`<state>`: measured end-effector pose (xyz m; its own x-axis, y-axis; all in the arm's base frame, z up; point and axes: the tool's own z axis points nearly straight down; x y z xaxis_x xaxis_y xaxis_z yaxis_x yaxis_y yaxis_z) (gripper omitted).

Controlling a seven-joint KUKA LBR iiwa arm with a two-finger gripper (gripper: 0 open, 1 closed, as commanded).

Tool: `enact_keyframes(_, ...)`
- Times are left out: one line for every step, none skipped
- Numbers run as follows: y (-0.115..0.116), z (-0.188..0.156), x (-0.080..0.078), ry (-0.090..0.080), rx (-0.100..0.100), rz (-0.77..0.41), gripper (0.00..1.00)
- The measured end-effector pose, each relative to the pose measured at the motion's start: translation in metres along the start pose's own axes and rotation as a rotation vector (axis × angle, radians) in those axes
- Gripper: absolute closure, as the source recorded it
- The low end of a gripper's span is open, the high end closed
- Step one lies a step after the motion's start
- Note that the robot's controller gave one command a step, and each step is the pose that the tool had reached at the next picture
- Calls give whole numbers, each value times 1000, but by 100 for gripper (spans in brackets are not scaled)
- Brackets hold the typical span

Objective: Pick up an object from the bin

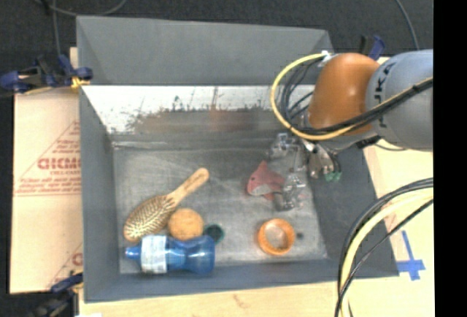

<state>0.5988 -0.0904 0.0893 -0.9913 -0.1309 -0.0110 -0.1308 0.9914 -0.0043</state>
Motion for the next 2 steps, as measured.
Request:
enact_keyframes(7,22,-23,2,-4,32,0)
enact_keyframes(5,16,-1,-2,0,-13,100)
